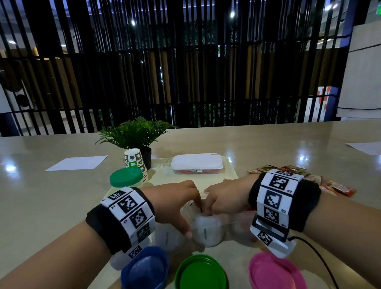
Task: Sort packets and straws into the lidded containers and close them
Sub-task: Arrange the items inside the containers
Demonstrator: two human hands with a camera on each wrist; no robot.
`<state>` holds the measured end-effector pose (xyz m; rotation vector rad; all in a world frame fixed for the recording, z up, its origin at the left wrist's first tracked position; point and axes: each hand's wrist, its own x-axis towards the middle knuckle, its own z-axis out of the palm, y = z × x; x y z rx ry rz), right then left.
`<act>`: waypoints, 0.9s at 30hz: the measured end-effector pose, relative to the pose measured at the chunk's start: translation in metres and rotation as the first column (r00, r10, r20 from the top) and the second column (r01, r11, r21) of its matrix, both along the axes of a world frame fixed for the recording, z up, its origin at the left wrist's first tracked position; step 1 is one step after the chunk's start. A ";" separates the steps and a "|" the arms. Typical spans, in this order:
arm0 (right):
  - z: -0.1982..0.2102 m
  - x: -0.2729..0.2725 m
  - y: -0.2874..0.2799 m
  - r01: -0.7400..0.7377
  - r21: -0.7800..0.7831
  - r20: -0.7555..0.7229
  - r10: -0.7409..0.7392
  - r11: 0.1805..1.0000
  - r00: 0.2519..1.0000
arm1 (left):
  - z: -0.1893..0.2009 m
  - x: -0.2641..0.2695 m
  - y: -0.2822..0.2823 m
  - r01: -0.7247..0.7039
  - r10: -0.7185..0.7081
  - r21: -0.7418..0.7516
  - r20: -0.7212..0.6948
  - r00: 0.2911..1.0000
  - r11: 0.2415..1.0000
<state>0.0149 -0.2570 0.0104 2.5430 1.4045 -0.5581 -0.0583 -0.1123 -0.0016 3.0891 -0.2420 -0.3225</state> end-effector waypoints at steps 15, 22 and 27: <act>-0.008 0.008 -0.005 -0.151 -0.041 0.040 0.152 0.988 0.988 | -0.003 0.001 -0.001 0.051 -0.051 0.032 -0.010 0.999 0.998; -0.001 0.015 -0.019 -0.085 0.022 -0.047 0.086 0.996 0.995 | -0.003 0.000 0.000 0.043 -0.042 0.023 -0.006 0.999 0.999; -0.004 0.010 -0.011 -0.135 0.008 0.000 0.135 0.991 0.991 | -0.003 0.000 0.000 0.043 -0.043 0.000 -0.008 0.999 0.999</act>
